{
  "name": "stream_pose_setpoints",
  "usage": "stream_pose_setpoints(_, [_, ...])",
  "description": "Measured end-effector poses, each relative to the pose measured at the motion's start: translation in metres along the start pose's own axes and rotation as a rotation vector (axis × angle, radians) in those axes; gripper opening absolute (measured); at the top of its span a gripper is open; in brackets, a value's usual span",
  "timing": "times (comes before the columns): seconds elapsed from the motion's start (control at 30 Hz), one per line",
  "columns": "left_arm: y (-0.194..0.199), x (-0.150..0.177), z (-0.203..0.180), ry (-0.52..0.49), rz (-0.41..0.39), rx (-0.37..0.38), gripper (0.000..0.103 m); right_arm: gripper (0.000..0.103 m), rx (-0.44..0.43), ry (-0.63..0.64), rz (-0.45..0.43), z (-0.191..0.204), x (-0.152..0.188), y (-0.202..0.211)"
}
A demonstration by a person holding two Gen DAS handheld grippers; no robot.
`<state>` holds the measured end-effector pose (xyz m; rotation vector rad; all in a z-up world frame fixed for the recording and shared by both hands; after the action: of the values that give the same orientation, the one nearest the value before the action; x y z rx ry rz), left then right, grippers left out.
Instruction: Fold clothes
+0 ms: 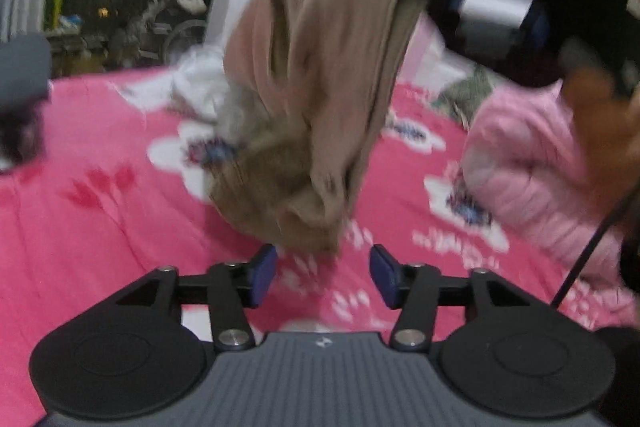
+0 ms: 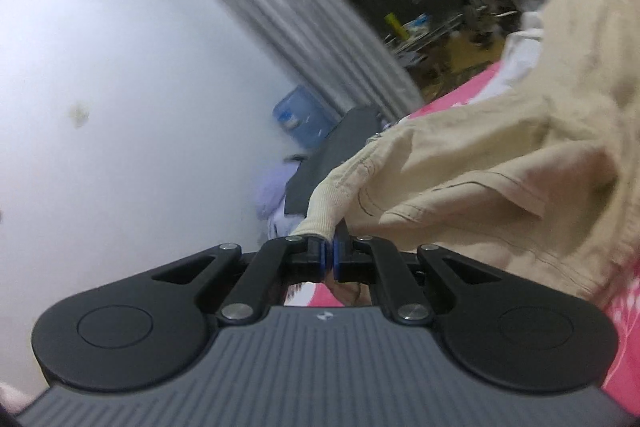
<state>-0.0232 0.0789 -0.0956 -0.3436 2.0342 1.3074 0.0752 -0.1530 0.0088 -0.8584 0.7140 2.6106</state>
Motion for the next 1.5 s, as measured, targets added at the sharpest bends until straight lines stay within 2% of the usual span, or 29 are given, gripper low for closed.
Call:
stream_pose_setpoints(0.07, [-0.021,0.005,-0.006,-0.038,0.025,0.016,0.073,0.002,-0.005,-0.038,-0.055,-0.008,0.0,0.019])
stream_pose_setpoints(0.1, [-0.034,0.007,-0.012,-0.076,0.021,0.015,0.075,0.002,-0.004,-0.049,-0.084,-0.012,-0.003,0.028])
stream_pose_setpoints(0.2, [-0.058,0.003,-0.037,-0.178,-0.018,-0.035,0.085,0.002,0.019,-0.045,-0.154,-0.011,-0.007,0.059])
stream_pose_setpoints(0.27, [-0.078,0.0,-0.047,-0.207,-0.042,-0.083,0.089,0.002,0.03,-0.031,-0.186,-0.009,-0.009,0.073])
stream_pose_setpoints(0.47, [-0.122,-0.007,-0.061,-0.145,-0.044,-0.203,0.089,0.002,0.037,-0.014,-0.28,-0.016,-0.026,0.101])
stream_pose_setpoints(0.67, [-0.143,-0.003,-0.071,-0.077,-0.001,-0.221,0.089,0.003,0.033,-0.034,-0.354,-0.031,-0.024,0.127])
stream_pose_setpoints(0.83, [-0.163,-0.01,-0.085,-0.112,-0.024,-0.269,0.089,0.003,0.039,-0.058,-0.363,-0.041,-0.022,0.128])
stream_pose_setpoints(1.03, [-0.191,-0.016,-0.108,-0.244,-0.063,-0.309,0.089,0.003,0.042,-0.073,-0.373,-0.047,-0.026,0.136])
stream_pose_setpoints(1.13, [-0.196,-0.018,-0.11,-0.235,-0.081,-0.342,0.089,0.003,0.063,-0.065,-0.384,-0.049,-0.027,0.141])
stream_pose_setpoints(1.3, [-0.189,-0.011,-0.108,-0.176,-0.06,-0.393,0.088,0.003,0.091,-0.083,-0.405,-0.057,-0.023,0.154])
stream_pose_setpoints(1.5, [-0.184,0.004,-0.109,-0.224,-0.109,-0.519,0.093,0.003,0.106,-0.117,-0.414,-0.069,-0.022,0.157])
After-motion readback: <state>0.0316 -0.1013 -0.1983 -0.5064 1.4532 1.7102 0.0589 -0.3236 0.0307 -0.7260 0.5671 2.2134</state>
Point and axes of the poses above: each gripper's, at about its wrist camera, not at the fingertips, and y roughly against the way its jaws point, z to its left, x to its underside, the point moved 1 cm from there along -y, roughly the way its jaws point, and after that the axes turned 11 degrees about z, right-handed, at the moved point
